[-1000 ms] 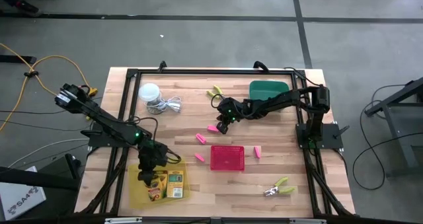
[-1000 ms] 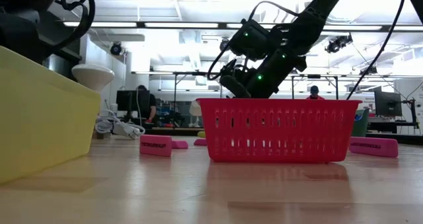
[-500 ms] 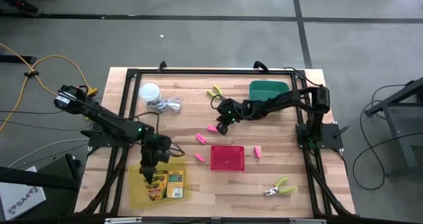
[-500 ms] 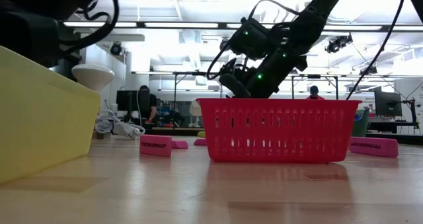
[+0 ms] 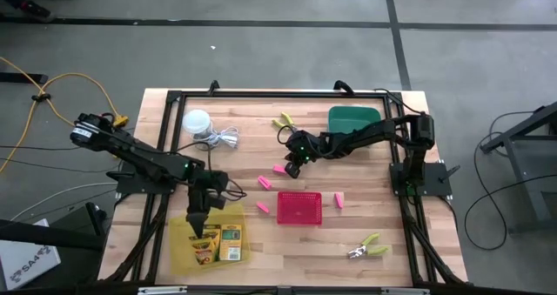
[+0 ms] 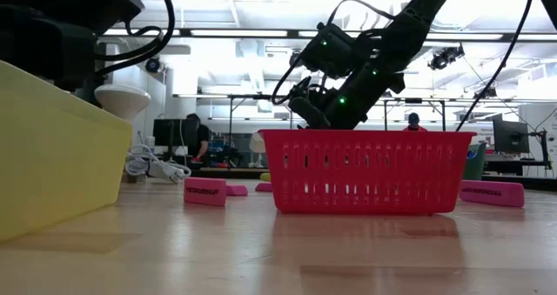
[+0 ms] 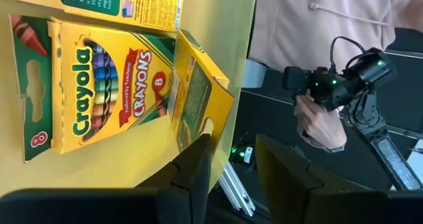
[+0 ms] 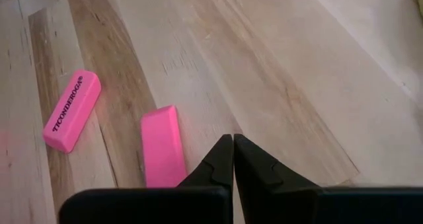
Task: Pick & Place School Supplies
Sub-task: Put the yellow crayon box into the yellow bin, then put the top bright green hole punch into the green bin
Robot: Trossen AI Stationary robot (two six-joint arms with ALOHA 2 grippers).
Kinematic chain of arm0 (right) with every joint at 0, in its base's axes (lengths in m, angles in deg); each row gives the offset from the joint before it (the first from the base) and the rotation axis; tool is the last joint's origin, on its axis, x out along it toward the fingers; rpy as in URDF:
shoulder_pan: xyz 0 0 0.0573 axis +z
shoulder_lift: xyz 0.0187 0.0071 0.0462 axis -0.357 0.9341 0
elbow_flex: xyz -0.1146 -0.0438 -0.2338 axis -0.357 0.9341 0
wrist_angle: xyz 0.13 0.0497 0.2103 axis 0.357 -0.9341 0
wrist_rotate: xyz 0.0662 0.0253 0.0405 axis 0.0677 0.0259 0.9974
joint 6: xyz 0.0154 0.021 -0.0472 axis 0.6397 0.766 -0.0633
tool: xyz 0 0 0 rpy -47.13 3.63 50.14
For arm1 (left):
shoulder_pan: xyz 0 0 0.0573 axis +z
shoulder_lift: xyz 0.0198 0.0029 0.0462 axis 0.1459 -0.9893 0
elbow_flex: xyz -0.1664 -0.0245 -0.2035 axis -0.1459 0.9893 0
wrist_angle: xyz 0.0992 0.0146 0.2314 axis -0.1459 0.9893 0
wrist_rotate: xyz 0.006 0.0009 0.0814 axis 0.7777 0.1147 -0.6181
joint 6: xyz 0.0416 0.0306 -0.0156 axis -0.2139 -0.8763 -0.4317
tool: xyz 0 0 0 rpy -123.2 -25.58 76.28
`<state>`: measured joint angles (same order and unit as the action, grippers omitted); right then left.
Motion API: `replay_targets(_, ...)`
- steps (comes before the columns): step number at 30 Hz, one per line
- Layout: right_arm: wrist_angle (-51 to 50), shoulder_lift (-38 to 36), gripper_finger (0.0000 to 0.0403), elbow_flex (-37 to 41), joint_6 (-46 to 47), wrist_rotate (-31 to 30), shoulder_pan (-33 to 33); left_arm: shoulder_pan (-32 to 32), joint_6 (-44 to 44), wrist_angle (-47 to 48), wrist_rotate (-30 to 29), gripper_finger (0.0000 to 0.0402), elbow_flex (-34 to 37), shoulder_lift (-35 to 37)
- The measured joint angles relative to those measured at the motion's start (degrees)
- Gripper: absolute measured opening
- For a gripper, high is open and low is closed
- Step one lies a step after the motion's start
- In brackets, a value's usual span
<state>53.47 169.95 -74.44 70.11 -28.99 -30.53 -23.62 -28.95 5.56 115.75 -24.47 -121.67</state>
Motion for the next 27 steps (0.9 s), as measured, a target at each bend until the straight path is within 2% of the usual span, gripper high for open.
replay_targets(13,0.02,0.0,0.0002,0.0,-0.2,0.0,-0.02,0.2,0.76,-0.05,1.38,0.0117,0.0,0.0)
replay_targets(27,0.02,0.0,0.0002,0.0,0.13,0.04,0.3,5.59,-3.77,-0.68,2.62,0.0117,0.0,0.02)
